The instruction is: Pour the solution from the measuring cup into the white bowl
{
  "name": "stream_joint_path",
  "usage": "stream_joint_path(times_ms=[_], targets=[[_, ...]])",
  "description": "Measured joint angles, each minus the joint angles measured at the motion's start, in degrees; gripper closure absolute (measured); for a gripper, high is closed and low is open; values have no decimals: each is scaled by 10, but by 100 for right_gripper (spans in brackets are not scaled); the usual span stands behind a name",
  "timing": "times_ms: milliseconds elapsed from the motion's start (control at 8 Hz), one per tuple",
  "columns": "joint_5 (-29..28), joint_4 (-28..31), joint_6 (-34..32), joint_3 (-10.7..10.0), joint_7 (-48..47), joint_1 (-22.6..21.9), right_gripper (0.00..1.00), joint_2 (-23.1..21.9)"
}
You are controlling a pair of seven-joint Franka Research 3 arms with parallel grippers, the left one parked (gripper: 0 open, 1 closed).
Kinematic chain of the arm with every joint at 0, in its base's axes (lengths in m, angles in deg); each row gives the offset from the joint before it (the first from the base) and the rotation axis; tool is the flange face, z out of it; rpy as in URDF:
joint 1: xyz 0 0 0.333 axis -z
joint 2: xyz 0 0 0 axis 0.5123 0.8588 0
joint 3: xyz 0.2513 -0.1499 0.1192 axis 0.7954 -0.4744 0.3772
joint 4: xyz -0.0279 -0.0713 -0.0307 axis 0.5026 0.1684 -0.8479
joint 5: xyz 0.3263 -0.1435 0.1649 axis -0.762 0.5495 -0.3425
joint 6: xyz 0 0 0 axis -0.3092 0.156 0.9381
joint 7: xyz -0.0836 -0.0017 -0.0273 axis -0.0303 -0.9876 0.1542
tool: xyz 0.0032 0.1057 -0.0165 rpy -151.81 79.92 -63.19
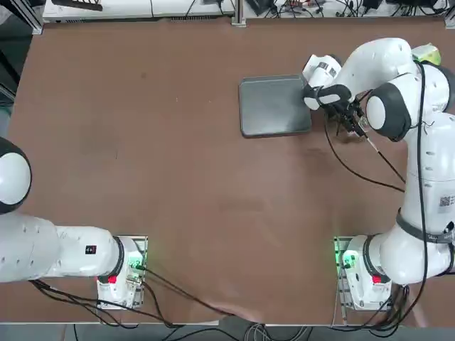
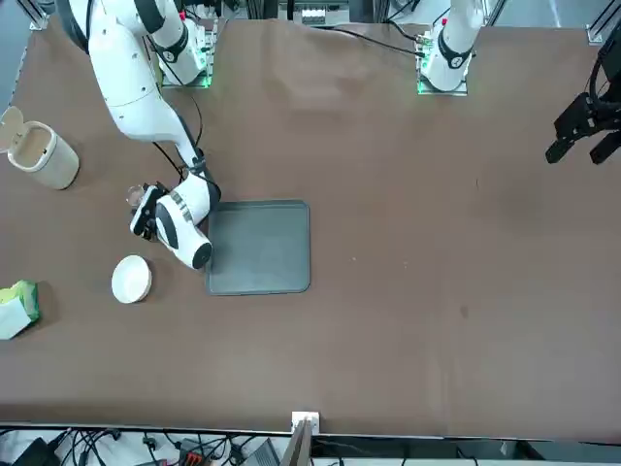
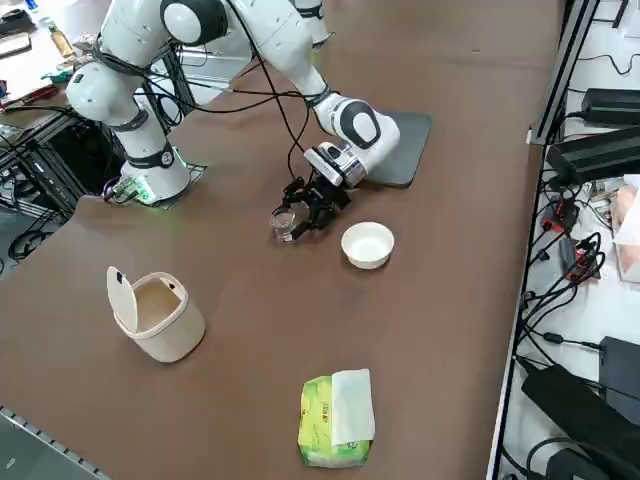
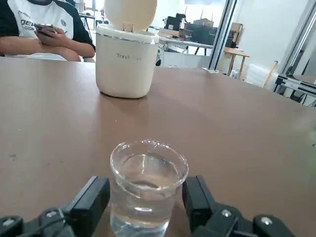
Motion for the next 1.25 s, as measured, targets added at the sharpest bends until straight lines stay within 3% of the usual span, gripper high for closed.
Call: stream_joint_path(times_ms=[125, 250, 750, 1250], targets=[[0, 0, 0, 0, 0, 0, 13, 0], [2, 0, -1, 0, -1, 0, 25, 0], [8, -2, -12, 1, 8, -7, 26, 0], [14, -36, -36, 7, 64, -44, 26, -19]])
